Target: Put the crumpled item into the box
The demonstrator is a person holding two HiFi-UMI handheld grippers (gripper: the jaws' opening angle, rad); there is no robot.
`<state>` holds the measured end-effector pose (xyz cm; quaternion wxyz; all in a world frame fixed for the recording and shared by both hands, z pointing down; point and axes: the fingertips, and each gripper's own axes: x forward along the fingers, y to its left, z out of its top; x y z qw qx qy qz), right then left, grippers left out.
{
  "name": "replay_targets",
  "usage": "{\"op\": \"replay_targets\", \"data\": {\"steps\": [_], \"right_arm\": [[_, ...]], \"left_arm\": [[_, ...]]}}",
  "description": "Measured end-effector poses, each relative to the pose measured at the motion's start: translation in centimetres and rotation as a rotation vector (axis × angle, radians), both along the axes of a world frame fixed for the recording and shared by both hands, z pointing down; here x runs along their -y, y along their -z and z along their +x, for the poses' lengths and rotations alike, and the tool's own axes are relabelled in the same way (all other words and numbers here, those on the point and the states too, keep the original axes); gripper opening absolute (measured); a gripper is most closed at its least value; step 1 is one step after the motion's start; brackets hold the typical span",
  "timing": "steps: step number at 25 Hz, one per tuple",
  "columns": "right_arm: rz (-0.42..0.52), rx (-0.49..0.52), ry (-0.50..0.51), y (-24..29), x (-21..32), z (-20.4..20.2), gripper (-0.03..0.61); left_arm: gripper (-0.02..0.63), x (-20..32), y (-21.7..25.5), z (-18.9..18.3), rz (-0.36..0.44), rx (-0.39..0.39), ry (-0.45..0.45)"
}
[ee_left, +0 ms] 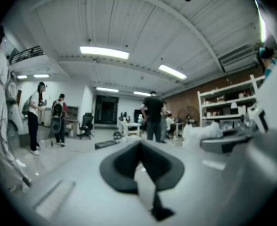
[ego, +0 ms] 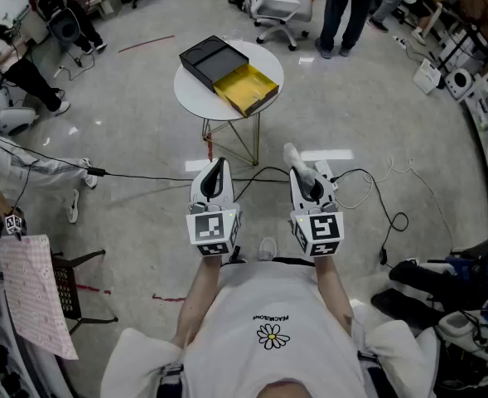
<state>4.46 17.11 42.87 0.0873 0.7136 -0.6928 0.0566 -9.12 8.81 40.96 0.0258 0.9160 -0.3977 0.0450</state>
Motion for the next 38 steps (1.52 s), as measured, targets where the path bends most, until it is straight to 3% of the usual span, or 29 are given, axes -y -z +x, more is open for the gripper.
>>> {"op": "replay_targets", "data": {"steps": [22, 34, 38], "right_arm": [[0.041, -0.014, 0.164, 0.9, 0.8, -0.2, 0.041], [-0.02, 0.057, 0.088, -1.6, 4.5, 2.5, 0.043], [-0.031, 0.061, 0.062, -2.2, 6.8, 3.6, 0.043]], "left_arm": [[0.0, 0.4, 1.4, 1.8, 0.015, 0.001, 0.074], [0.0, 3.5, -1.4, 0.4, -0.045, 0.039, 0.136], [0.0, 6.5, -0.4, 1.4, -0.019, 0.043, 0.129]]}}
